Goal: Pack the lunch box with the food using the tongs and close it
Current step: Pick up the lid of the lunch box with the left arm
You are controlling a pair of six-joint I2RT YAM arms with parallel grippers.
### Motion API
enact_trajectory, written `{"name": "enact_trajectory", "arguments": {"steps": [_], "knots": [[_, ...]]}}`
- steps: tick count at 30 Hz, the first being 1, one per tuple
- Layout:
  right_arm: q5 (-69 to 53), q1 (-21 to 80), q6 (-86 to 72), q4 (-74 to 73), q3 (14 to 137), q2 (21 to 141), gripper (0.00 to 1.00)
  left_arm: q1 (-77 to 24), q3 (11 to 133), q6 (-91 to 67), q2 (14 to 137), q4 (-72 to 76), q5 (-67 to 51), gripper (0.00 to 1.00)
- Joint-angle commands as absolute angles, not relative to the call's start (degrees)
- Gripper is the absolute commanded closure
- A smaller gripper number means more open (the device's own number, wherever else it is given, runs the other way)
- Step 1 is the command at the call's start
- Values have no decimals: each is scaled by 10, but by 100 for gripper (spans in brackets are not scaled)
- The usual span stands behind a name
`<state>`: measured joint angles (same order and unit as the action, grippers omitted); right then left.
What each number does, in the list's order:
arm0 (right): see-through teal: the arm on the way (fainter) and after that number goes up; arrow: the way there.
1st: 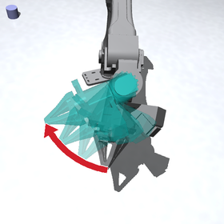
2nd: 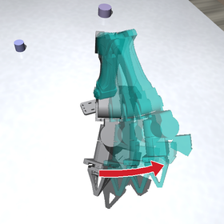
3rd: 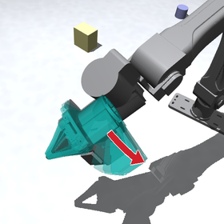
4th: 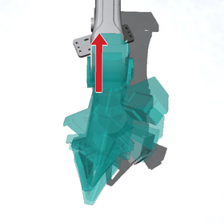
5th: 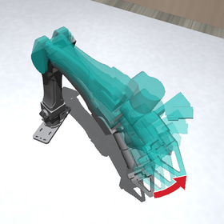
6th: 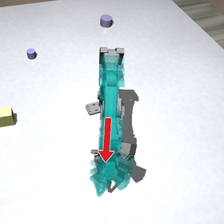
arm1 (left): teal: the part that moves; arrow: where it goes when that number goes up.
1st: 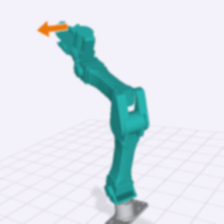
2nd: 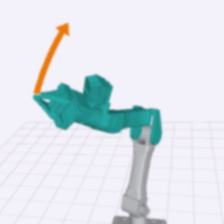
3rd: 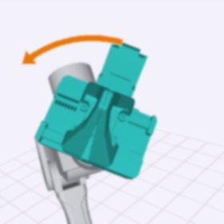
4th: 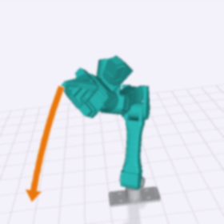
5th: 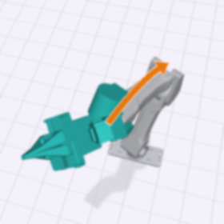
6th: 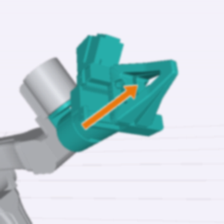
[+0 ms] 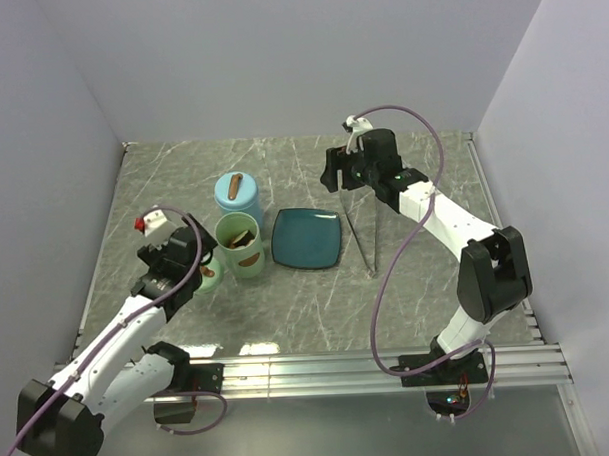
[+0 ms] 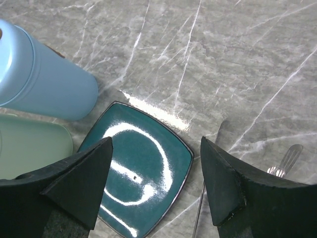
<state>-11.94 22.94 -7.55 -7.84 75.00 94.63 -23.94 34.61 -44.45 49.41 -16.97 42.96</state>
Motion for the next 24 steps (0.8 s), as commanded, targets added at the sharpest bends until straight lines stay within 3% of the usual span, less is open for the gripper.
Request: {"name": "enact_trajectory", "arguments": {"steps": [1, 13, 24], "knots": [[-123, 226, -69, -50, 754, 919, 22, -243, 310, -515, 492, -194, 409, 0], [-121, 229, -71, -54, 751, 914, 22, -243, 216, -571, 474, -83, 343, 6], [-118, 228, -69, -54, 746, 911, 22, -236, 183, -596, 515, -8, 353, 27]]}}
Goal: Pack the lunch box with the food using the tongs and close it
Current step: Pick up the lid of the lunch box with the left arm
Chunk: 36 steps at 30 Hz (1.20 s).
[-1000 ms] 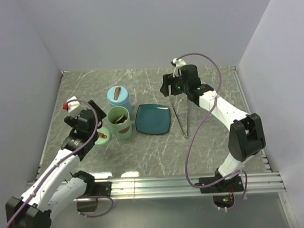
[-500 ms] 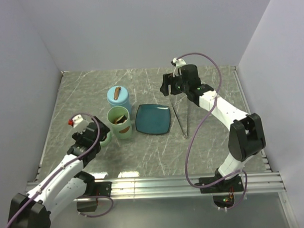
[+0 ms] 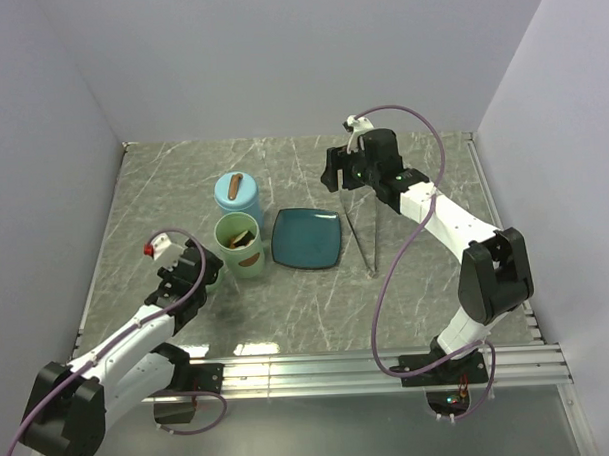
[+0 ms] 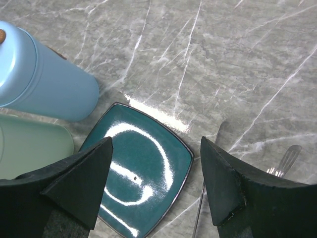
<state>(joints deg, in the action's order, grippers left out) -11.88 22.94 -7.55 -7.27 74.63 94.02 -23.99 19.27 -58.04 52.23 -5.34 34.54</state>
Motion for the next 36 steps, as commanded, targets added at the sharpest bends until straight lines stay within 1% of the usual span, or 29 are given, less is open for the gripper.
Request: {"name": "enact_trajectory", "arguments": {"steps": [1, 4, 11, 15, 18, 19, 20, 22, 24, 27, 28, 30, 31, 34, 36], "knots": [[-118, 228, -69, -54, 746, 911, 22, -234, 177, -597, 513, -4, 357, 30], [-119, 228, -69, -53, 745, 911, 22, -221, 165, -599, 509, -1, 353, 37], [-118, 228, -69, -52, 740, 906, 22, -172, 160, -577, 540, 51, 294, 39], [-118, 228, -69, -53, 740, 906, 22, -156, 162, -564, 559, 69, 265, 42], [-118, 228, -69, -52, 740, 906, 22, -148, 163, -560, 571, 78, 249, 49], [-118, 228, -69, -52, 739, 906, 22, -146, 161, -559, 573, 81, 246, 54], [-118, 228, -68, -52, 738, 906, 22, -142, 160, -557, 575, 85, 243, 56], [-119, 228, -68, -53, 738, 907, 22, -141, 159, -557, 577, 88, 236, 60], [-119, 228, -68, -53, 739, 910, 22, -139, 159, -555, 581, 89, 230, 62], [-119, 228, -68, -53, 739, 910, 22, -138, 161, -555, 584, 88, 229, 69], [-119, 228, -67, -53, 739, 910, 22, -138, 161, -555, 583, 86, 230, 76], [-120, 227, -68, -51, 737, 910, 22, -138, 161, -556, 578, 84, 234, 82], [-120, 227, -68, -51, 737, 910, 22, -138, 160, -556, 576, 83, 236, 89], [-121, 228, -68, -50, 737, 910, 22, -137, 161, -555, 567, 76, 242, 99], [-122, 227, -68, -50, 737, 910, 22, -137, 163, -554, 559, 70, 249, 100]]}}
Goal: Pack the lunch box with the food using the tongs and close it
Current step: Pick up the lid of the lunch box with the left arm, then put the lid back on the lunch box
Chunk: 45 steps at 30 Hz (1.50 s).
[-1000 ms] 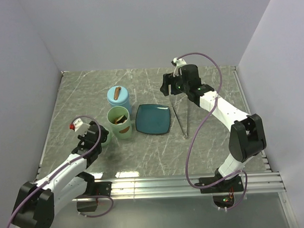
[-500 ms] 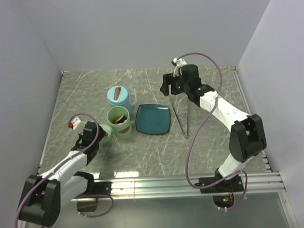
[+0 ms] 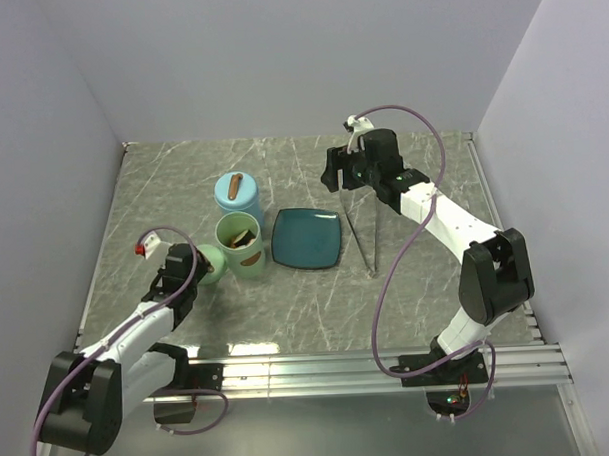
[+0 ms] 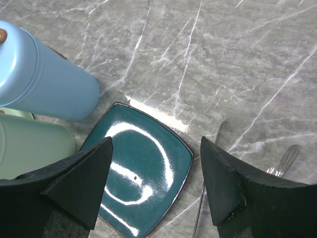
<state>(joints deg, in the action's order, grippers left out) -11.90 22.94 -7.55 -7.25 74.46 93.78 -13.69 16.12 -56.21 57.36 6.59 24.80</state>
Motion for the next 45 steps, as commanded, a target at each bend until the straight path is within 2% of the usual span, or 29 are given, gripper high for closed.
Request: {"name": "enact_trajectory", "arguments": {"steps": [1, 14, 24, 28, 35, 40, 45], "knots": [[-122, 228, -68, -50, 737, 910, 22, -137, 164, -554, 556, 67, 250, 100], [-124, 228, -68, -50, 736, 910, 22, -117, 194, -534, 431, -32, 317, 100], [-126, 228, -69, -54, 742, 913, 22, -110, 278, -486, 329, -81, 339, 100], [-121, 228, -68, -51, 736, 907, 22, -110, 317, -476, 296, -108, 294, 100], [-120, 228, -69, -52, 733, 906, 22, -110, 358, -502, 272, -91, 129, 100], [-116, 228, -70, -52, 728, 899, 22, -110, 342, -530, 291, -44, 36, 100], [-111, 228, -71, -56, 722, 889, 22, -110, 321, -545, 319, -4, 5, 100]]}}
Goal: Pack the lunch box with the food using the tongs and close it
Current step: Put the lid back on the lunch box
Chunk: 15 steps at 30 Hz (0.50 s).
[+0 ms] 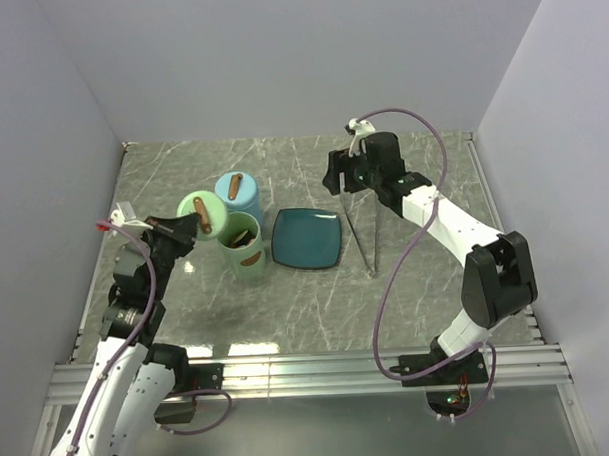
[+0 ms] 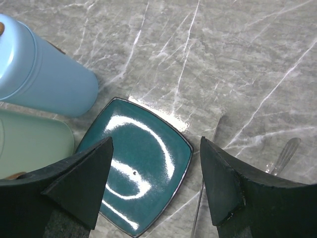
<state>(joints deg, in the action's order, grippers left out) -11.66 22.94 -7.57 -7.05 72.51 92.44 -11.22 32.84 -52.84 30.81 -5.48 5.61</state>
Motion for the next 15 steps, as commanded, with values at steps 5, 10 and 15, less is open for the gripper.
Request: {"name": "enact_trajectory", "arguments": {"steps": [5, 10, 15], "knots": [[-100, 228, -72, -60, 715, 876, 23, -112, 307, -562, 352, 43, -29, 100], [-97, 228, -74, -61, 710, 871, 22, -116, 302, -565, 367, 44, -29, 100], [-98, 228, -74, -63, 715, 875, 23, -122, 292, -575, 377, 47, -33, 100]]}}
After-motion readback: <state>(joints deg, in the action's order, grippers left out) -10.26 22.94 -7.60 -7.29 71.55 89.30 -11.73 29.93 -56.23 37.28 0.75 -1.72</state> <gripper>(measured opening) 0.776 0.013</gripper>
